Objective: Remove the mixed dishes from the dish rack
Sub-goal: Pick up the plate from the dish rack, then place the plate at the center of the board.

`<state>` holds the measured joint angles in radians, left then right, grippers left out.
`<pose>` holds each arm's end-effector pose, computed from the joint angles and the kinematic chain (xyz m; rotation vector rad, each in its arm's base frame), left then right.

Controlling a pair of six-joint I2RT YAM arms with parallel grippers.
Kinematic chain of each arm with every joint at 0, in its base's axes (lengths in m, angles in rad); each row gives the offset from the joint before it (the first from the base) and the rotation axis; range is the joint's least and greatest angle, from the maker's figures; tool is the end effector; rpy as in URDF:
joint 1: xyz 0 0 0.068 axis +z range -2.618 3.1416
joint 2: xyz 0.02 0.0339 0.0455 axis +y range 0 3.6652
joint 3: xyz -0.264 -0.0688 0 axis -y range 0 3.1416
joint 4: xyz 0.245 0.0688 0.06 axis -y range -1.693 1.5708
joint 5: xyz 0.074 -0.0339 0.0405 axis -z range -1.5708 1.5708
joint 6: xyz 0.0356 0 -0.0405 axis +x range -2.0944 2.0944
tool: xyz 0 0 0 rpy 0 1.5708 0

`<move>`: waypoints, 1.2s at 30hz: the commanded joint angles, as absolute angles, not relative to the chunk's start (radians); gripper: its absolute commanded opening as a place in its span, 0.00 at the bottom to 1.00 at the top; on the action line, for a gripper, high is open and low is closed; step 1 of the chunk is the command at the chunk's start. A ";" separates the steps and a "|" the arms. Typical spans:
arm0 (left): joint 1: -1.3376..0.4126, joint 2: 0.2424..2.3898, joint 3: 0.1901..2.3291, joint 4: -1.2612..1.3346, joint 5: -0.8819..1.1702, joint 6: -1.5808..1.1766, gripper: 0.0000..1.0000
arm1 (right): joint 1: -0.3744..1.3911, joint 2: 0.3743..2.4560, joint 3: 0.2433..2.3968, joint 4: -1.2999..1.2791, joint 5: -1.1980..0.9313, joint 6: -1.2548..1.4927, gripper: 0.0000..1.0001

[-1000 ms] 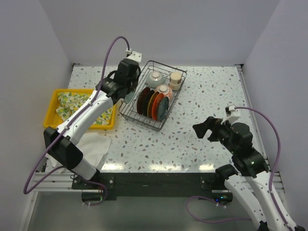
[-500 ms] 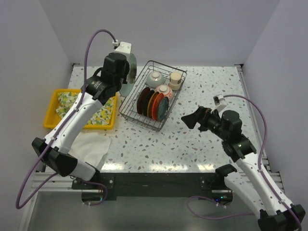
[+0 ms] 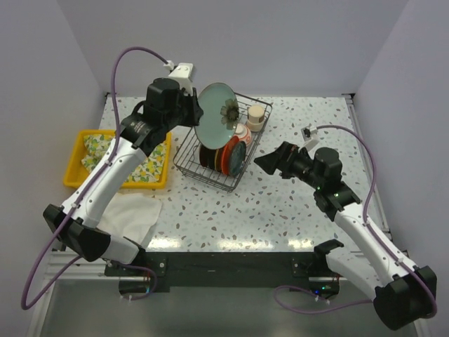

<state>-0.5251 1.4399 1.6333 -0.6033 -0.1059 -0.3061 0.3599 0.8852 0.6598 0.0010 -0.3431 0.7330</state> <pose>0.2743 -0.1545 0.4376 0.1497 1.9986 -0.4332 0.1922 0.0851 0.2976 0.0944 1.9158 1.0686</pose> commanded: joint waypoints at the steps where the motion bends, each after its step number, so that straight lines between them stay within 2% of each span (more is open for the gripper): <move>1: -0.525 1.394 1.553 -0.287 0.118 -0.481 0.00 | 0.364 0.946 0.701 0.193 -0.408 0.793 0.98; 7: -0.509 1.353 1.375 -0.086 0.230 -0.639 0.00 | 0.362 1.008 0.707 0.287 -0.433 0.833 0.98; 15: -0.465 1.276 1.204 0.075 0.281 -0.761 0.00 | 0.347 0.989 0.640 0.278 -0.301 0.877 0.95; 21: -0.453 1.253 1.120 0.198 0.374 -0.851 0.00 | 0.318 0.997 0.609 0.299 -0.316 0.888 0.91; 26: -0.453 1.252 1.034 0.330 0.462 -0.951 0.00 | 0.305 1.038 0.618 0.399 -0.411 0.913 0.87; 32: -0.453 1.258 0.977 0.409 0.503 -1.014 0.00 | 0.305 1.075 0.615 0.500 -0.500 0.956 0.77; 35: -0.454 1.259 0.954 0.448 0.514 -1.041 0.00 | 0.307 1.074 0.611 0.512 -0.514 0.957 0.68; 36: -0.454 1.261 0.951 0.452 0.515 -1.046 0.00 | 0.305 1.074 0.609 0.514 -0.521 0.959 0.60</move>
